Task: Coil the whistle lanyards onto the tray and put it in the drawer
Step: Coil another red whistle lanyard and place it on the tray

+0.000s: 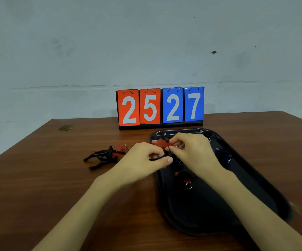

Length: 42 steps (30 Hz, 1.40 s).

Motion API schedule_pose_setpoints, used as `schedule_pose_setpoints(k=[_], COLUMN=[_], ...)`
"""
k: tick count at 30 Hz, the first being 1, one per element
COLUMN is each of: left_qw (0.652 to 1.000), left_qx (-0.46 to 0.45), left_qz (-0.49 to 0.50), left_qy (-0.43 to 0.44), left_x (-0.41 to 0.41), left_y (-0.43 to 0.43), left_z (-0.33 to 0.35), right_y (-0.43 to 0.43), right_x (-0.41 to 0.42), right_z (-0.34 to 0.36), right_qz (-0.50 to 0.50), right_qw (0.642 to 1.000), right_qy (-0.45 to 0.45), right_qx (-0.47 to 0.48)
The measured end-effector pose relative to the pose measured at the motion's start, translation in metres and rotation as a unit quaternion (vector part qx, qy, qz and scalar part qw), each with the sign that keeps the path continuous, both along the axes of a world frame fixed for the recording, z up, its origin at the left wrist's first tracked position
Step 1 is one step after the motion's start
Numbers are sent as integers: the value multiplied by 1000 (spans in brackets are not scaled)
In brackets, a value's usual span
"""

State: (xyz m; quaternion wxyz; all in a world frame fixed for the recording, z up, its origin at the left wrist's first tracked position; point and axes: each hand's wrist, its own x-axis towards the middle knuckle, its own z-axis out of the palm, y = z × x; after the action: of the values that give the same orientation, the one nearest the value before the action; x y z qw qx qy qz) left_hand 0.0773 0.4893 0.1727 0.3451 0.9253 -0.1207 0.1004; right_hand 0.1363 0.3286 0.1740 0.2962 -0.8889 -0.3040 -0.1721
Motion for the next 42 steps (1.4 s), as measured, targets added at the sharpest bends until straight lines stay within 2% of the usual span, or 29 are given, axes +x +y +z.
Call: schedule_pose_setpoints(k=[2, 4, 9, 14, 19, 24, 29, 32, 36, 39, 42], left_qw=[999, 997, 991, 987, 972, 950, 952, 960, 971, 982, 988], left_qx=[14, 8, -85, -161, -227, -284, -293, -269, -227, -183, -153], left_qz=[18, 39, 60, 22, 9, -26, -14, -15, -14, -1, 14], left_qy=[-33, -61, -87, -22, 59, 124, 91, 81, 72, 37, 8], left_x=[0, 2, 5, 4, 3, -2, 1, 3, 6, 5, 5], left_y=[1, 6, 20, 22, 16, 6, 6, 4, 1, 1, 5], left_z=[2, 6, 12, 16, 16, 13, 8, 6, 4, 5, 4], right_y=[-1, -3, -2, -2, -4, -7, -8, -9, -10, -8, -7], right_x=[0, 0, -8, -12, -11, -8, -4, 2, 9, 7, 9], right_z=[3, 5, 13, 20, 24, 25, 24, 21, 13, 7, 5], right_qz=[30, 66, 159, 235, 247, 223, 137, 60, -28, -48, -41], right_qw=[999, 996, 965, 924, 903, 899, 897, 912, 947, 978, 993], right_qy=[14, 46, 191, 273, 303, 284, 273, 237, 163, 101, 70], right_qx=[-37, -32, 79, 130, 179, 250, 318, 330, 276, 177, 85])
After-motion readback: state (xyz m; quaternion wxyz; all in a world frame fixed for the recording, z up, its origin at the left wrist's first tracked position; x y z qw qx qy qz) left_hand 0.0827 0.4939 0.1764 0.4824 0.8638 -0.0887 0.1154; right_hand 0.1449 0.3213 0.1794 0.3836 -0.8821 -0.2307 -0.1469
